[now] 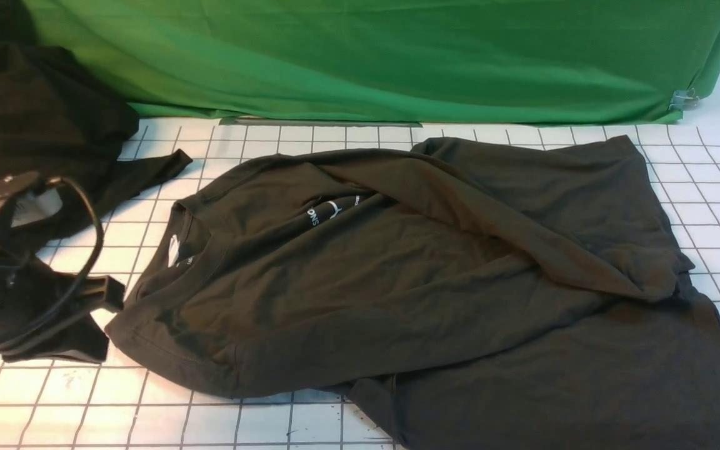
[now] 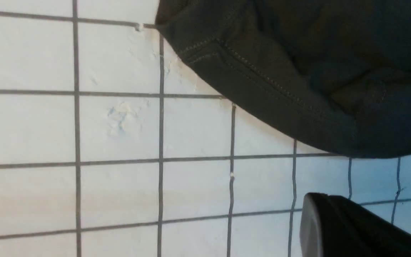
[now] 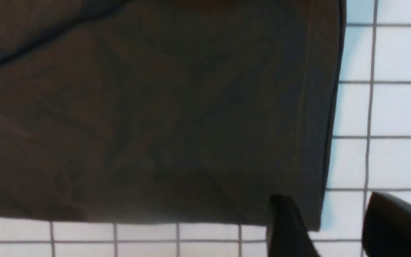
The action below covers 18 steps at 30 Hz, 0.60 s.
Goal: Fold a long-sleeved shirt over a white checkered tablecloth.
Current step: 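Grasp the near edge of the shirt at its hem and shoulder corners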
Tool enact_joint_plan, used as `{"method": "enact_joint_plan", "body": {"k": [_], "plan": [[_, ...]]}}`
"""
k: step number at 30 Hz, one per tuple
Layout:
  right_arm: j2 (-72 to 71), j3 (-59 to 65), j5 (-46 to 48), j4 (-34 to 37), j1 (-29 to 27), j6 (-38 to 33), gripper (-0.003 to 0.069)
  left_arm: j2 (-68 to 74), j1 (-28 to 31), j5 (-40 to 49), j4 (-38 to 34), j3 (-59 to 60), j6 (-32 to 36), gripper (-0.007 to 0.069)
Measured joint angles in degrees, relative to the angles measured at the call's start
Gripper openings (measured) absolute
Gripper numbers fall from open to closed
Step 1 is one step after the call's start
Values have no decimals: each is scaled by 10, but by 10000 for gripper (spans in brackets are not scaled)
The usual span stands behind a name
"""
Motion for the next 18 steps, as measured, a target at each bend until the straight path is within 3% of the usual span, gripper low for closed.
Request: {"method": "enact_joint_plan", "body": {"k": [6, 12, 18], "plan": [[0, 0, -11, 3, 20, -1, 313, 72, 0, -48, 18, -9, -48, 176], [1, 0, -20, 5, 56, -2, 314, 160, 0, -77, 37, -80, -71, 442], [1, 0, -20, 6, 62, -6, 314, 229, 0, -43, 37, -126, -60, 523]]}}
